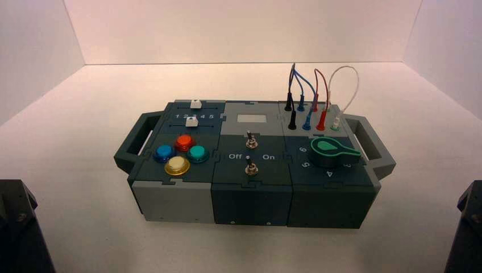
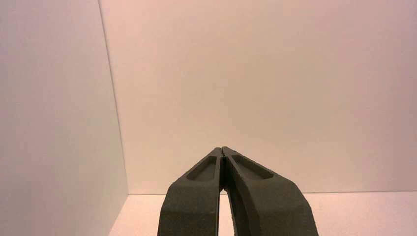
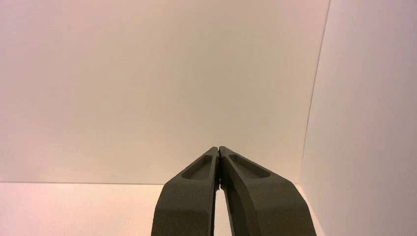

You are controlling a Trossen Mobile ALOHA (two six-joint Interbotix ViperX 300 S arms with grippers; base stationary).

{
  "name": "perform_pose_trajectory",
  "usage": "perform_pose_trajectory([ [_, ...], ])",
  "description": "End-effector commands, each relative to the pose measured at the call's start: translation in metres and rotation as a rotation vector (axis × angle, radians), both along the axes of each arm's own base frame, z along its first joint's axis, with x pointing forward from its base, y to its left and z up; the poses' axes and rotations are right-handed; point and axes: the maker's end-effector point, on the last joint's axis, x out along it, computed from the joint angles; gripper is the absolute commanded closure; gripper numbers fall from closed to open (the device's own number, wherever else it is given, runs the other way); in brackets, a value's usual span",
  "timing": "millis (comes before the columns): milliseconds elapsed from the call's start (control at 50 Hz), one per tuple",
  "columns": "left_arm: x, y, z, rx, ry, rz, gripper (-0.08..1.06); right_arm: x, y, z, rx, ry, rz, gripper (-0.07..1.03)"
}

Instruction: Flip the top switch on with the left gripper.

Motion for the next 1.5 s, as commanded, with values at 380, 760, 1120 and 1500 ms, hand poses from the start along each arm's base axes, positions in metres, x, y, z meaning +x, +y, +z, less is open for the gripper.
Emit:
perform_pose_trajectory([
  [380, 0.001, 0.002, 0.012, 0.012, -0.029, 0.009, 1.0, 0.003, 0.0, 0.011, 0.003, -0.023, -0.001, 0.99],
  [760, 0.002, 0.002, 0.007, 0.012, 0.017, 0.006, 1.0, 0.007, 0.001, 0.0, 0.001, 0.048, 0.005, 0.99],
  [1120, -0.006, -0.027, -0.022, 0.006, 0.307, -0.105, 1.0, 0.014, 0.022, -0.03, -0.011, 0.291, 0.08, 0.99],
  [1500, -0.038, -0.093, -0.063, 0.042, 0.551, -0.377, 1.01, 0.002, 0.078, -0.056, -0.048, 0.511, 0.28, 0.99],
])
